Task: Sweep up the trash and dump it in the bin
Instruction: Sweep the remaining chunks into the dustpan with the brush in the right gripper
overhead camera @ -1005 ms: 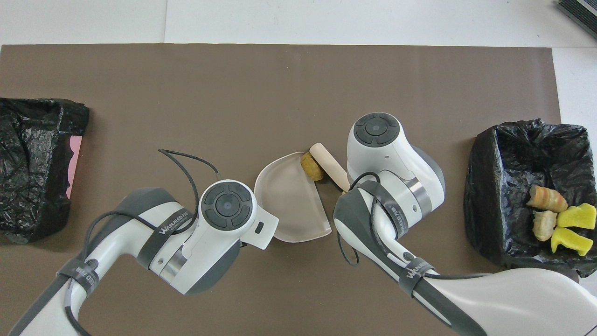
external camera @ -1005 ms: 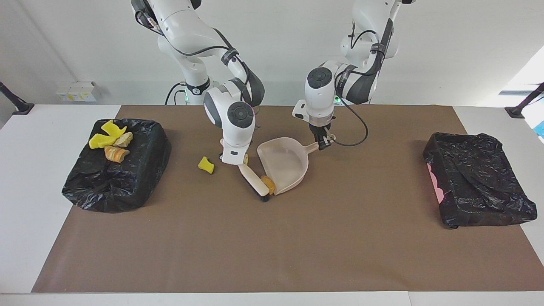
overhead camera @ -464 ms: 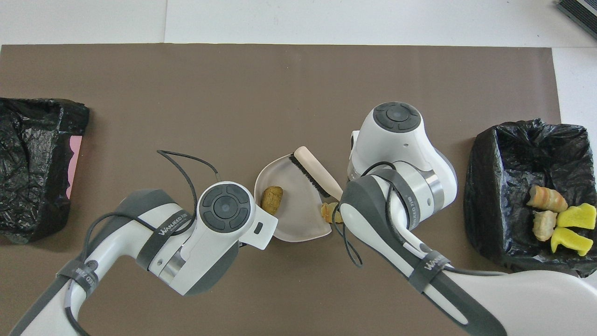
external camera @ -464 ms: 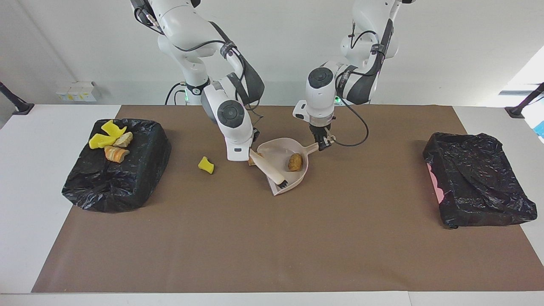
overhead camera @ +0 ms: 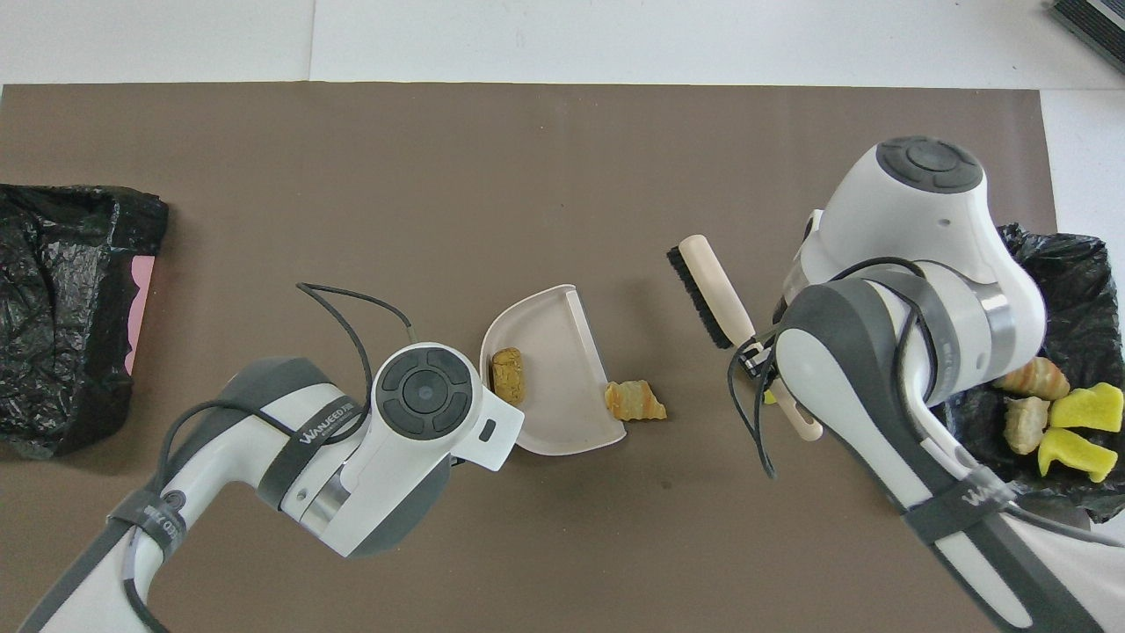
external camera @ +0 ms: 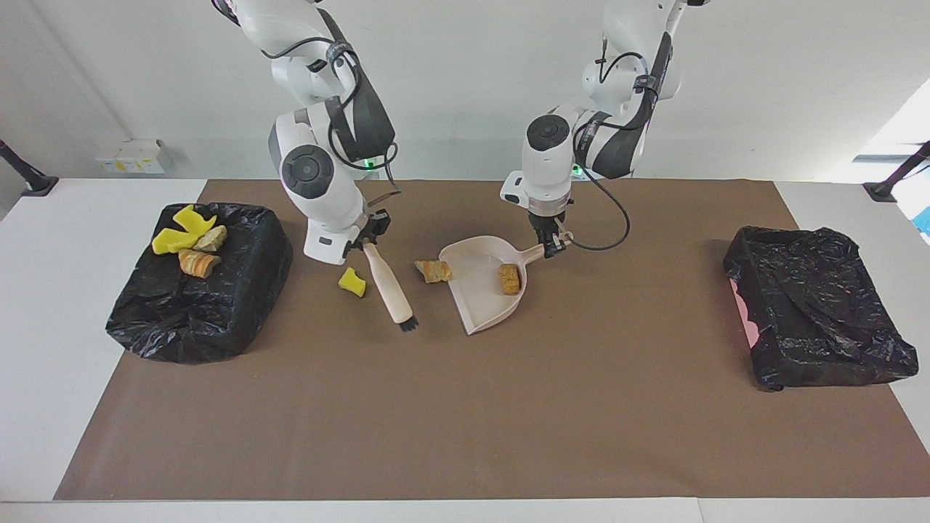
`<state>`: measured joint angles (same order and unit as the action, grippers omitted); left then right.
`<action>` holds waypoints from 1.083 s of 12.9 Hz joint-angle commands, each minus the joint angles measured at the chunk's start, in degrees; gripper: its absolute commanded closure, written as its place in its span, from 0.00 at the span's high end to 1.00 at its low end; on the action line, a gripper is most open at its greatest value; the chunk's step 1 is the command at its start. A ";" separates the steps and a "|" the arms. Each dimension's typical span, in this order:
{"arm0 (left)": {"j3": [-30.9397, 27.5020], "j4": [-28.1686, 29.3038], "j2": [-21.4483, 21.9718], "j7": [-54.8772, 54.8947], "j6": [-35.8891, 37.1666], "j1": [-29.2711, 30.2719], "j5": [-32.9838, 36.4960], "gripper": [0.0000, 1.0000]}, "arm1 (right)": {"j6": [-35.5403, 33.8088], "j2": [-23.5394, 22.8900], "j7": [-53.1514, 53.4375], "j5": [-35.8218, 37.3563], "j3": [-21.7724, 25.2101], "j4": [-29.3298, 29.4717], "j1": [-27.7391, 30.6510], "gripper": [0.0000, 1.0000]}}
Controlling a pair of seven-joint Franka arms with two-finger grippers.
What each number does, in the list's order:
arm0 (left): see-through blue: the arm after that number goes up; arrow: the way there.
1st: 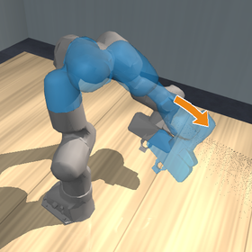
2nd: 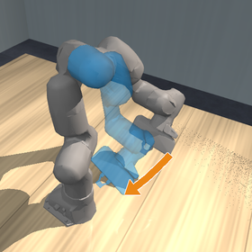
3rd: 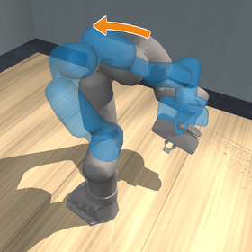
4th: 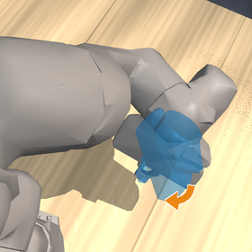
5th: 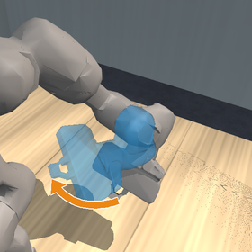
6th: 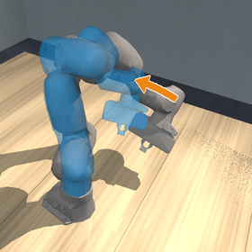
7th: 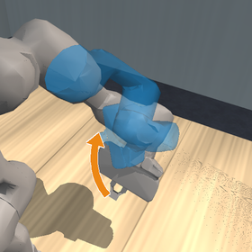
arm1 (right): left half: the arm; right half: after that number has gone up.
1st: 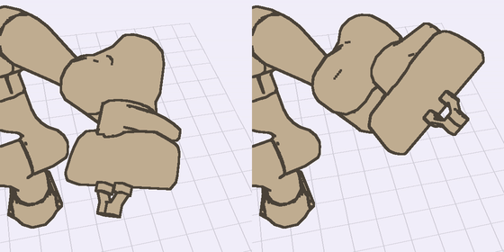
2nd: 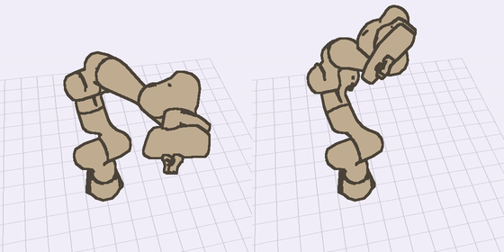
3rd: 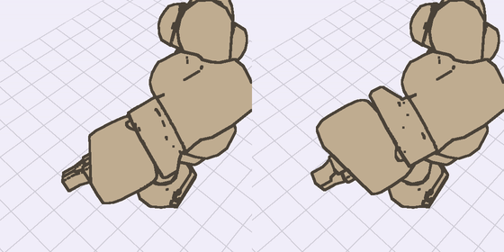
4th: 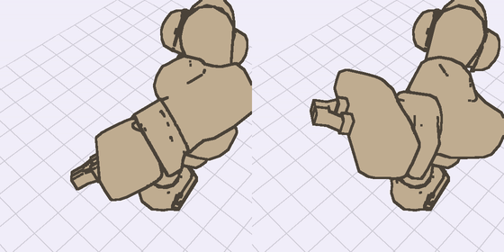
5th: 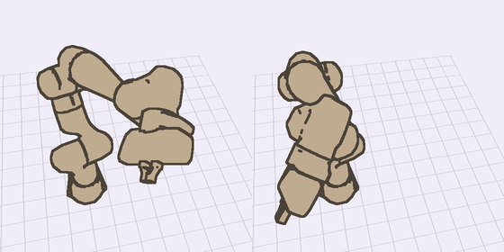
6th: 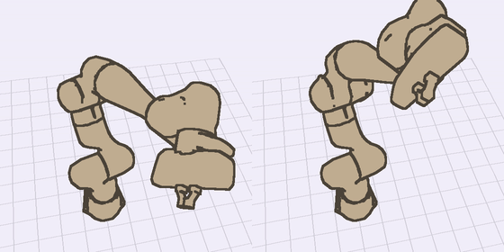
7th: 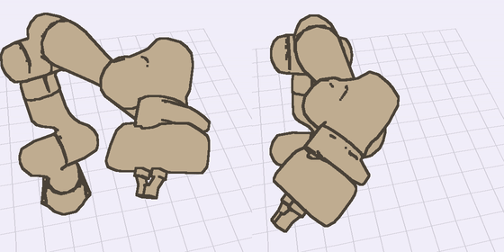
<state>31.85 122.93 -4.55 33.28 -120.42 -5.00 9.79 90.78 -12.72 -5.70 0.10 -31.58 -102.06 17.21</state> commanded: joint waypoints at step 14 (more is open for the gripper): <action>-0.38 3.72 3.24 0.65 -1.75 -0.36 -0.83 0.00 | 24.88 25.12 6.11 -4.14 -0.85 -39.45 3.64 0.00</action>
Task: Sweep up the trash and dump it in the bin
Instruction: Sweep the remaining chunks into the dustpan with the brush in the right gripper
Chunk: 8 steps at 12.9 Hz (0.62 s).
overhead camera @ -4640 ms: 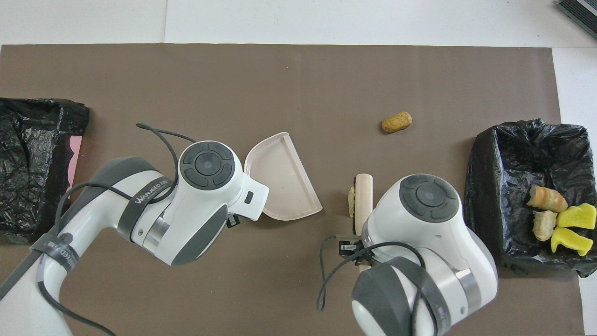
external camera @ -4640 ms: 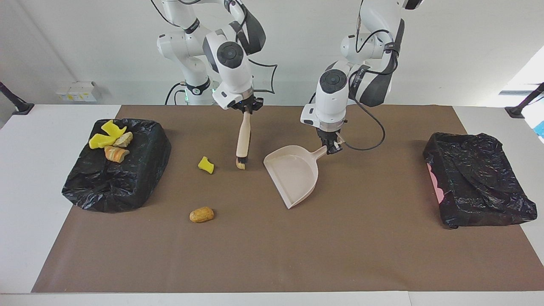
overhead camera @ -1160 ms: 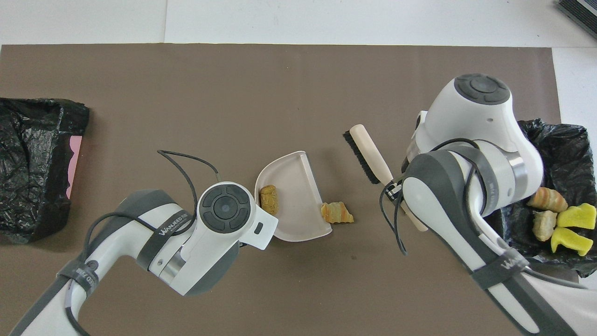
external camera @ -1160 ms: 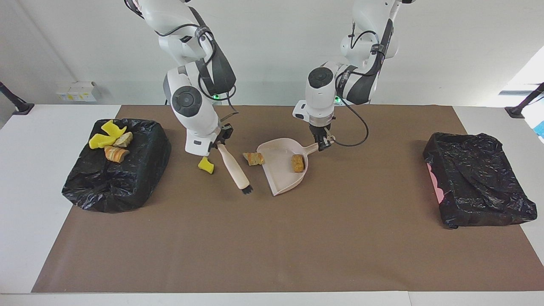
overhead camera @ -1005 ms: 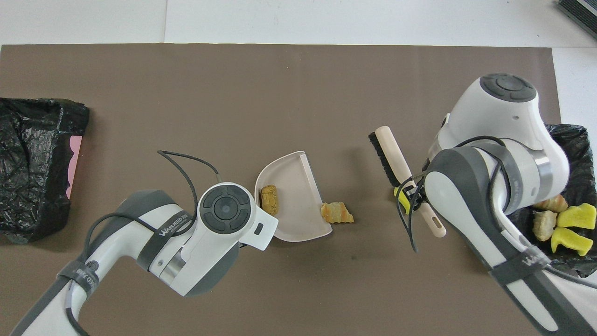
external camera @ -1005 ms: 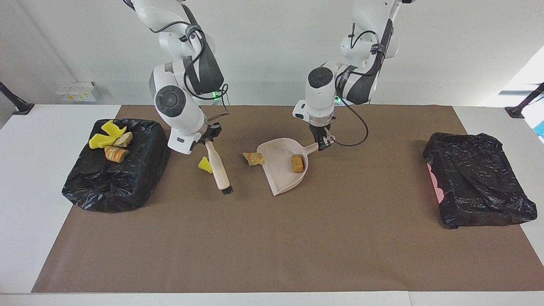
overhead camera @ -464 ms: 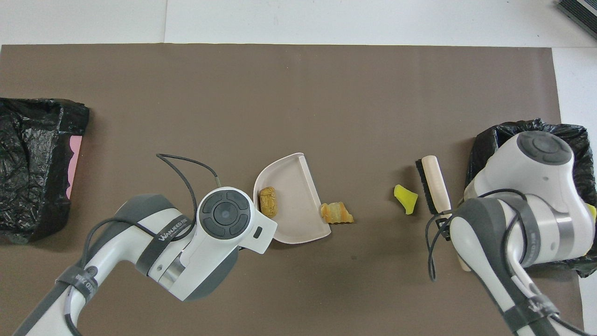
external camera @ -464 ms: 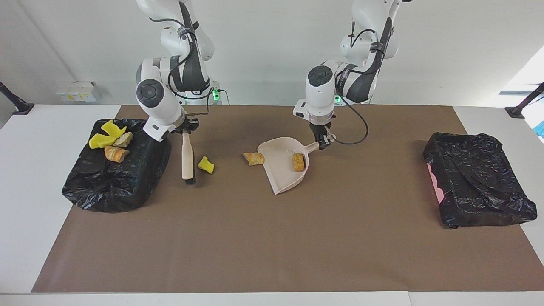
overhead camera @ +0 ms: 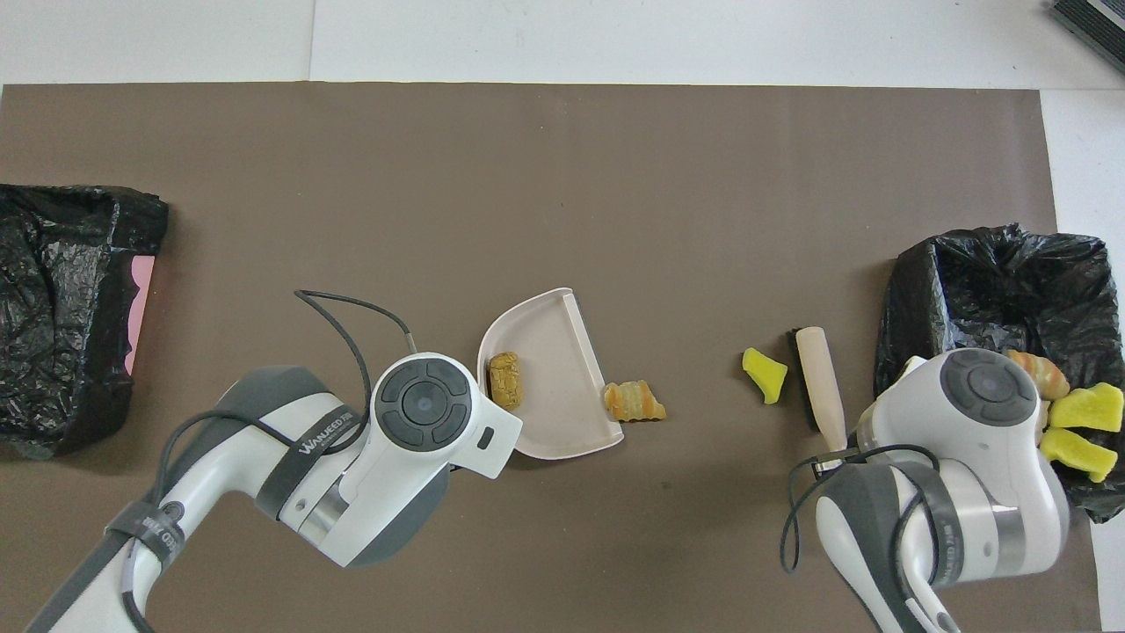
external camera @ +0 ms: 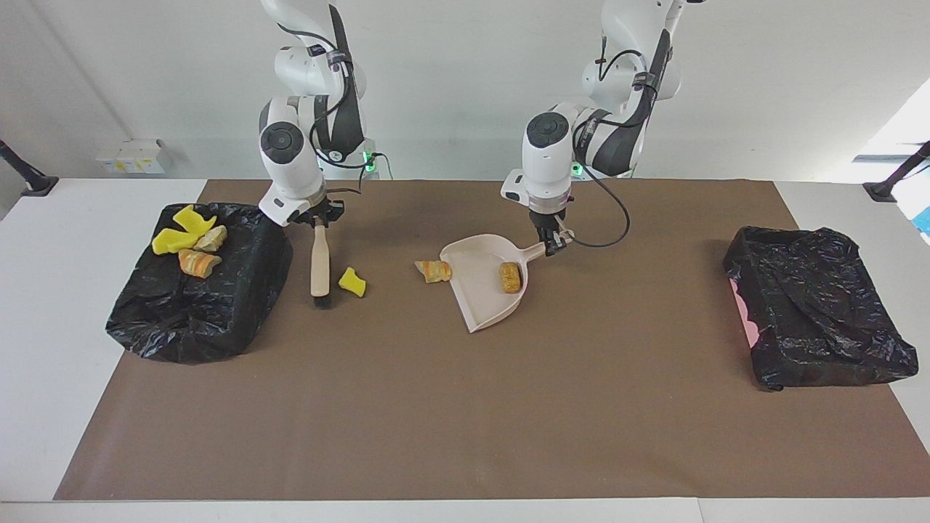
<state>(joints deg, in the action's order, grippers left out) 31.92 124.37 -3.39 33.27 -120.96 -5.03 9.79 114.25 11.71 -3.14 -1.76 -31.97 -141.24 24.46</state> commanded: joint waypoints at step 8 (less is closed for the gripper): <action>-0.46 2.28 1.98 0.56 -1.65 -0.25 -0.83 0.00 | 4.05 -12.49 21.51 -2.81 -0.64 9.75 -18.82 0.00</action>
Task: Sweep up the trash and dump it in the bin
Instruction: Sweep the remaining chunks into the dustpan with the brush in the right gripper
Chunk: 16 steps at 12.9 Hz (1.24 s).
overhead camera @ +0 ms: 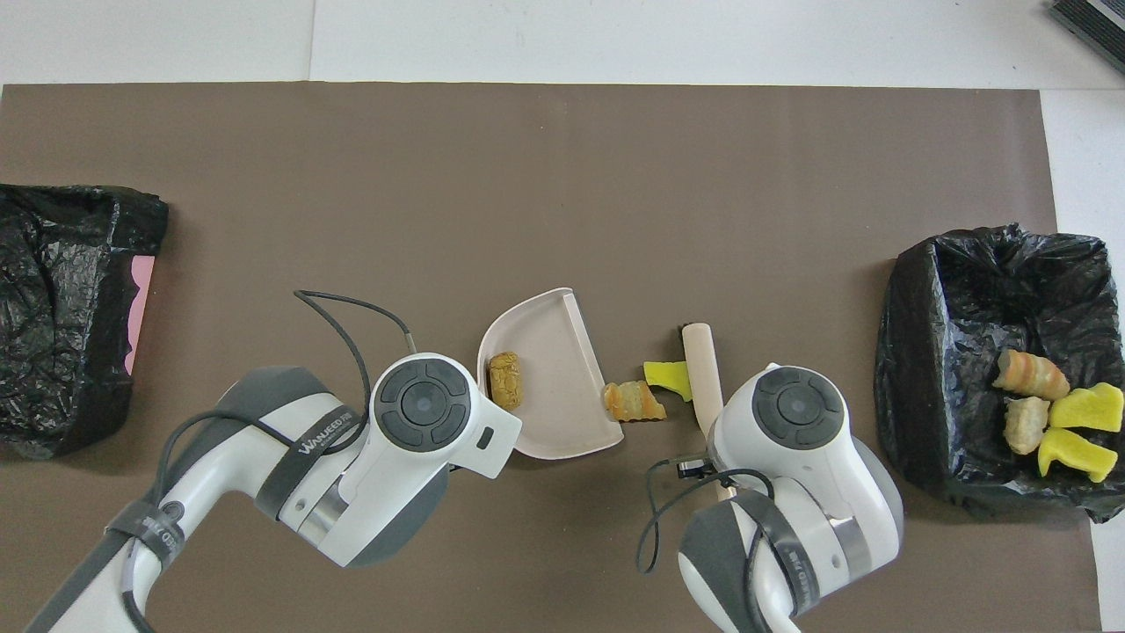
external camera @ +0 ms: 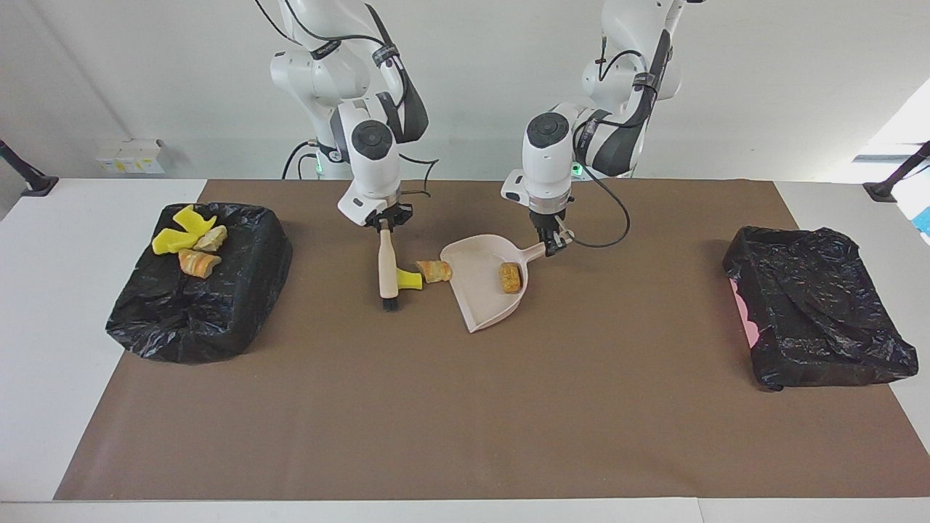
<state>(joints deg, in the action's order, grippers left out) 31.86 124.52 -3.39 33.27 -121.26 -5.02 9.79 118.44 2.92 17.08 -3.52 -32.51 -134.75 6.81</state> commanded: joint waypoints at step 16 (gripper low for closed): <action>-1.62 0.82 1.19 8.28 -2.40 0.27 -0.83 0.00 | -10.41 -9.78 1.37 -5.99 0.43 17.06 -3.39 0.00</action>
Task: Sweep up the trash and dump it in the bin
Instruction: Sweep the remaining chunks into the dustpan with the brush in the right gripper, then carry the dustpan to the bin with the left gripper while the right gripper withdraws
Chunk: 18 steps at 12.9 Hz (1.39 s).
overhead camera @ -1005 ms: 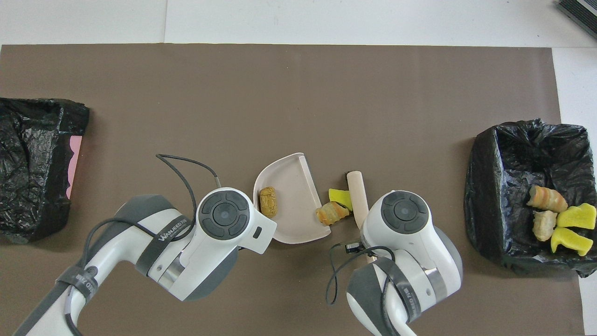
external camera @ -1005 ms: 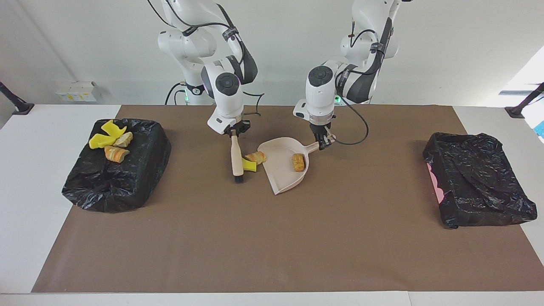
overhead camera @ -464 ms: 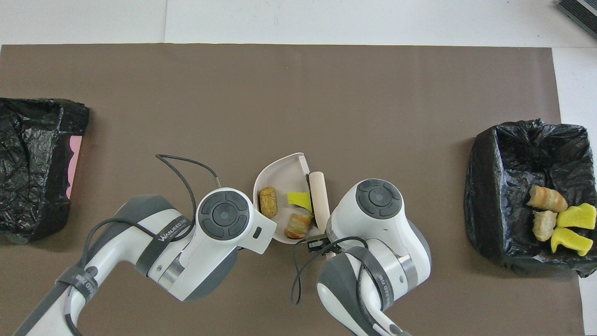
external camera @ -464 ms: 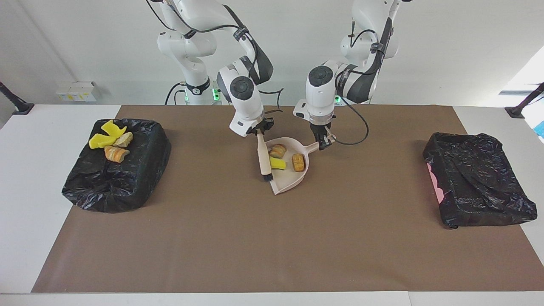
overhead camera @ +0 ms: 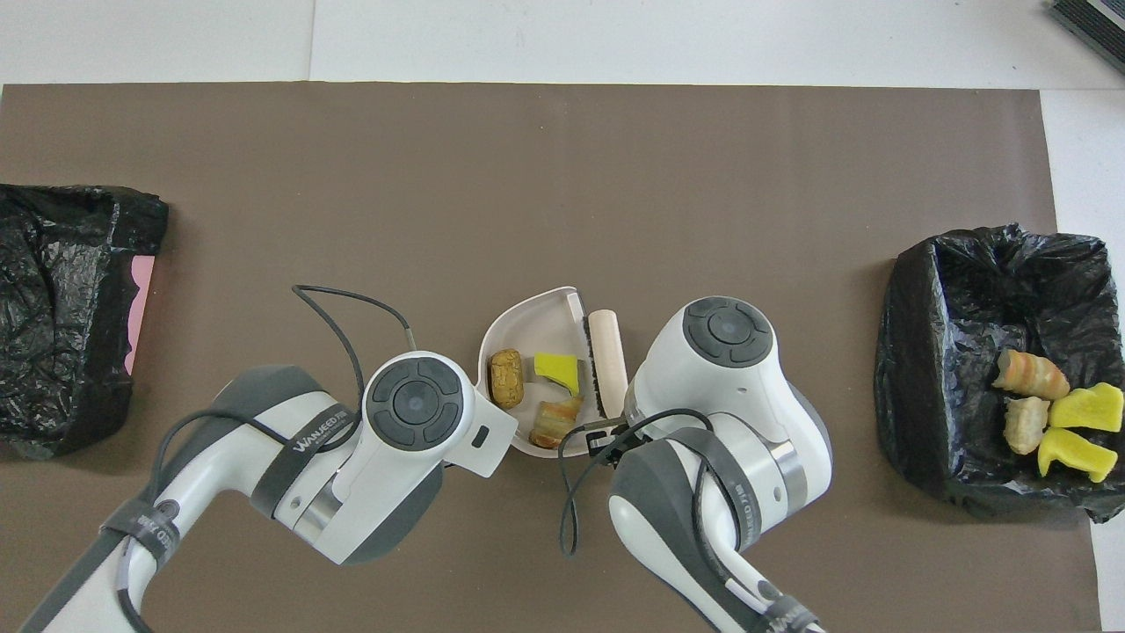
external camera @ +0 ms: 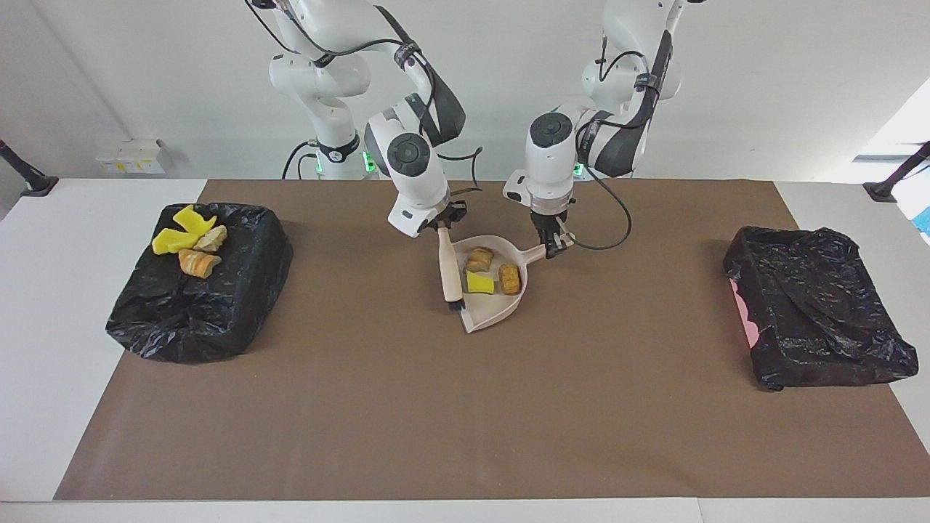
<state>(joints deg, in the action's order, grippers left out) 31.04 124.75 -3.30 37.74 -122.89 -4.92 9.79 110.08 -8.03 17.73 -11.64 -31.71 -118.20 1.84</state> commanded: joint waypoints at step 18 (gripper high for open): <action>-49.64 -15.39 7.71 48.46 11.09 0.00 -8.83 0.00 | 7.51 3.56 23.56 3.73 -1.07 -4.93 -17.82 0.00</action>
<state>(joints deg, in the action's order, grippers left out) -14.14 114.22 6.74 83.70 -113.79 -4.72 2.38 115.25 -4.77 39.32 -7.30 -32.71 -121.70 -14.25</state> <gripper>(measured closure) 0.687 0.731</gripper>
